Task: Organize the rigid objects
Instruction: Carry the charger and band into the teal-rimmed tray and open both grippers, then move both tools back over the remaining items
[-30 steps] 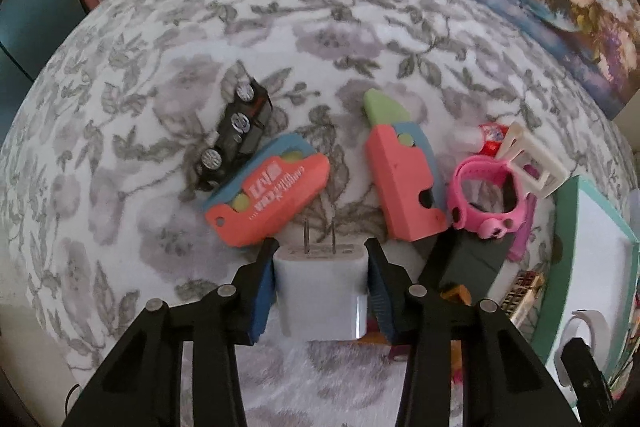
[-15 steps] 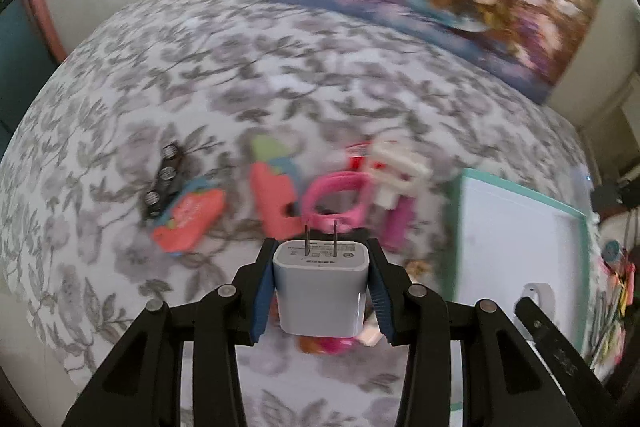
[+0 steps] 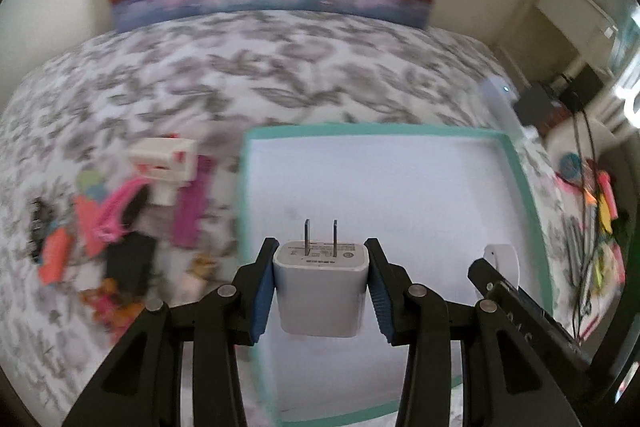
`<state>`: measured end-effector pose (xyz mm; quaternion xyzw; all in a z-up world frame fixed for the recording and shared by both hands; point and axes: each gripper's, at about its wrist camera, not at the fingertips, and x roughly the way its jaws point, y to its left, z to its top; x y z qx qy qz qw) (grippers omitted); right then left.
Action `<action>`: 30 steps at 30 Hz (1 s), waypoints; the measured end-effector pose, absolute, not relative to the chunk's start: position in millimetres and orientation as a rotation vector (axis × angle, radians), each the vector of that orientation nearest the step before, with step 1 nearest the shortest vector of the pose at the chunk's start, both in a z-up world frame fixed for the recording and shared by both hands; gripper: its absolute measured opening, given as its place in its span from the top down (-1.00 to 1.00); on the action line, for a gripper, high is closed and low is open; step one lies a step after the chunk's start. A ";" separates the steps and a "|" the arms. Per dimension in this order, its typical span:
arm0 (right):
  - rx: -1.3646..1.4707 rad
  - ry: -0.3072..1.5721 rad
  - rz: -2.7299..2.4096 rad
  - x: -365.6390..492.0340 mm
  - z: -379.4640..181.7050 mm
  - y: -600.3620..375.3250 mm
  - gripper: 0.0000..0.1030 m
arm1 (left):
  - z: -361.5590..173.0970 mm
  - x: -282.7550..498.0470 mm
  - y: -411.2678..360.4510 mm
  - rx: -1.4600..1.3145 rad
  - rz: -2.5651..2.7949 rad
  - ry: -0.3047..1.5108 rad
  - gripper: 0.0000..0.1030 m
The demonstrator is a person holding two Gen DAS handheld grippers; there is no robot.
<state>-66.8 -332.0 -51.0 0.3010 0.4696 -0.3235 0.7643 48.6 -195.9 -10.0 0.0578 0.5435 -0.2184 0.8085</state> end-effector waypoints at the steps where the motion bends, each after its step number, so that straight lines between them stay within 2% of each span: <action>1: 0.658 1.019 -0.714 -69.2 -51.9 -335.2 -0.01 | -13.7 46.9 -199.0 0.125 -0.478 1.171 0.14; 14: 0.620 1.019 -0.732 -69.9 -46.5 -334.8 -0.07 | -22.0 38.0 -206.2 0.155 -0.496 1.180 0.12; 17: 0.601 1.025 -0.729 -67.6 -44.5 -331.8 -0.30 | -16.2 39.9 -201.6 0.153 -0.484 1.168 -0.16; 18: 0.596 1.024 -0.727 -67.4 -43.2 -330.8 -0.31 | -14.0 41.3 -198.6 0.149 -0.474 1.166 -0.21; 21: 0.584 1.017 -0.719 -66.5 -37.9 -327.8 -0.44 | -10.2 48.0 -185.1 0.120 -0.434 1.176 -0.23; 23: 0.577 1.012 -0.719 -66.3 -34.9 -325.9 -0.64 | -8.9 54.8 -171.9 0.094 -0.388 1.187 -0.39; 25: 0.570 1.010 -0.709 -65.0 -33.4 -323.0 -0.71 | -7.7 60.9 -158.1 0.072 -0.343 1.192 -0.58; 30: 0.558 1.034 -0.659 -57.4 -37.5 -312.5 -0.89 | -7.6 75.0 -123.1 0.032 -0.235 1.200 -0.67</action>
